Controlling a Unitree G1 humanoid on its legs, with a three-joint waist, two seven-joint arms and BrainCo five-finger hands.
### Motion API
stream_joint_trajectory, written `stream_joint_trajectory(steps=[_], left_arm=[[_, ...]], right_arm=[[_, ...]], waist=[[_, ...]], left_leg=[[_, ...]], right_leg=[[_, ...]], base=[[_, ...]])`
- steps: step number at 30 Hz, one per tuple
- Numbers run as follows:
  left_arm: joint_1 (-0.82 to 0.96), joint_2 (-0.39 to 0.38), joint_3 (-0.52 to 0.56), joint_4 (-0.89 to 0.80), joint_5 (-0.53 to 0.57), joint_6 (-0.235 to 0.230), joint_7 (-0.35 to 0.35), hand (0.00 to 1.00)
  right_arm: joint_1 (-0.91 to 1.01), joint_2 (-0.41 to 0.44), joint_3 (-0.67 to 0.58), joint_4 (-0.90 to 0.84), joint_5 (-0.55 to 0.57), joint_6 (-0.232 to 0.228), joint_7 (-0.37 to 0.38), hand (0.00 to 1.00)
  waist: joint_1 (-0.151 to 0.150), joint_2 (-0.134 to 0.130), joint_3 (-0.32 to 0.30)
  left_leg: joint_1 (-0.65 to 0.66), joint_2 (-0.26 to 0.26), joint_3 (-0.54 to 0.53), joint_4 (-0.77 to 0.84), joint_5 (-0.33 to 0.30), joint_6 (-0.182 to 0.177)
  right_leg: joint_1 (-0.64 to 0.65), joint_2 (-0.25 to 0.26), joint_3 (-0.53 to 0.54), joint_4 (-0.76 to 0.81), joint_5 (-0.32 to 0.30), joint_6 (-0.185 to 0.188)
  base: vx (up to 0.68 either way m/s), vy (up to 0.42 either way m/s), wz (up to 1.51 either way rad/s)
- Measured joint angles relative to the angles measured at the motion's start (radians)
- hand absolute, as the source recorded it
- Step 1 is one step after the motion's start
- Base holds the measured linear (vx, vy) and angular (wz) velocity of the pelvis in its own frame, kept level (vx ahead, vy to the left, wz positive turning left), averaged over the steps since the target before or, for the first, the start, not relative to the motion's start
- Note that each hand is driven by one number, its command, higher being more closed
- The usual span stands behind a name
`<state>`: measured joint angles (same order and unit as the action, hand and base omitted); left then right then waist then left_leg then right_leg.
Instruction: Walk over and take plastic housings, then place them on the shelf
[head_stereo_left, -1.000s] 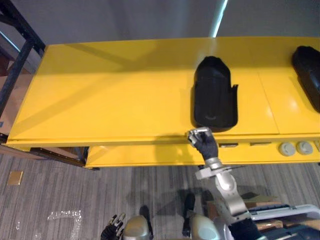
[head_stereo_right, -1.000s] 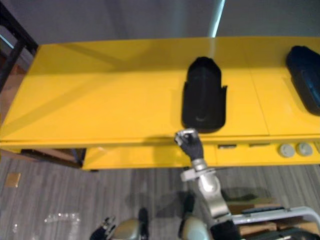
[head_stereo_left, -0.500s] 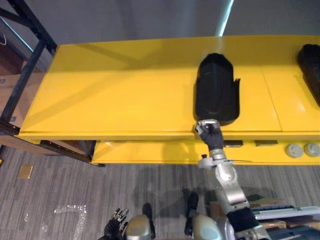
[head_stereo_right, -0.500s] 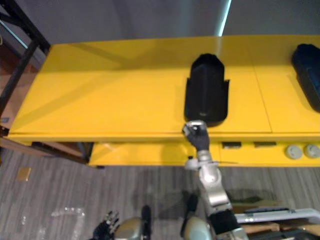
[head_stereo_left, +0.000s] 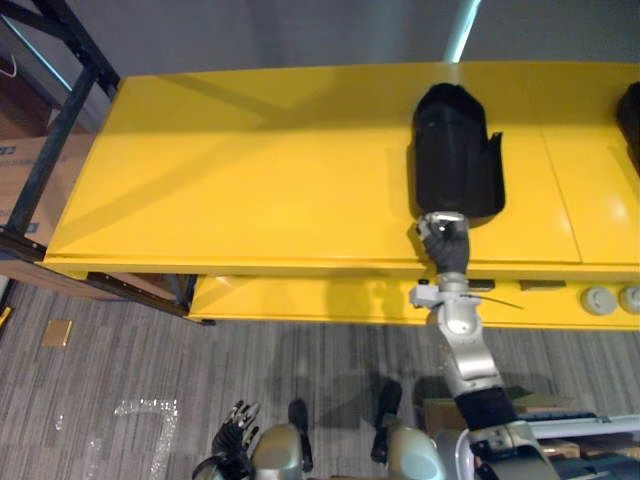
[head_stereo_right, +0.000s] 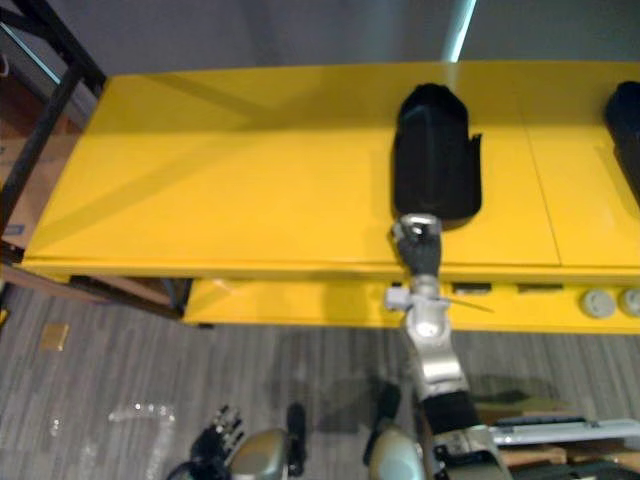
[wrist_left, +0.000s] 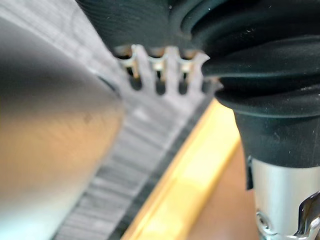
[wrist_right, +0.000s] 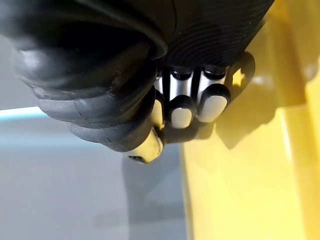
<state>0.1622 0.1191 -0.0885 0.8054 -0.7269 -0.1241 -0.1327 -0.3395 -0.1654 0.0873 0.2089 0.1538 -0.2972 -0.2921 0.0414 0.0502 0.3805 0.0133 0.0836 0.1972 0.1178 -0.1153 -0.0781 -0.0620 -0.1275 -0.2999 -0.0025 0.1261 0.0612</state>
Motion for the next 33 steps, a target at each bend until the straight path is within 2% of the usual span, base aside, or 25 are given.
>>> stream_joint_trajectory(steps=[5,19,33], left_arm=[[-0.038,-0.002,0.001,-0.004,0.0,0.001,0.001,0.0],[-0.042,-0.004,0.008,-0.01,0.0,0.0,0.002,0.0],[-0.042,-0.003,0.009,-0.02,0.029,0.002,0.003,0.0]], right_arm=[[-0.06,-0.02,-0.026,0.012,-0.009,0.014,-0.032,1.0],[-0.084,-0.034,-0.056,0.037,-0.052,0.019,-0.039,1.0],[-0.141,-0.043,-0.058,0.081,-0.048,0.031,-0.055,1.0]], waist=[[0.0,-0.005,0.046],[0.0,-0.01,0.055],[0.0,-0.011,0.056]], left_leg=[[-0.015,-0.004,-0.006,0.035,-0.014,0.011],[-0.042,-0.011,-0.021,0.067,-0.03,0.022],[-0.047,-0.01,-0.022,0.073,-0.031,0.023]], right_leg=[[-0.009,-0.011,-0.001,0.029,-0.008,-0.002],[-0.021,-0.025,-0.002,0.047,-0.012,0.001],[-0.024,-0.023,-0.001,0.05,-0.012,0.0]], base=[[-0.04,0.016,0.02],[-0.01,0.005,0.02],[0.0,0.0,0.0]])
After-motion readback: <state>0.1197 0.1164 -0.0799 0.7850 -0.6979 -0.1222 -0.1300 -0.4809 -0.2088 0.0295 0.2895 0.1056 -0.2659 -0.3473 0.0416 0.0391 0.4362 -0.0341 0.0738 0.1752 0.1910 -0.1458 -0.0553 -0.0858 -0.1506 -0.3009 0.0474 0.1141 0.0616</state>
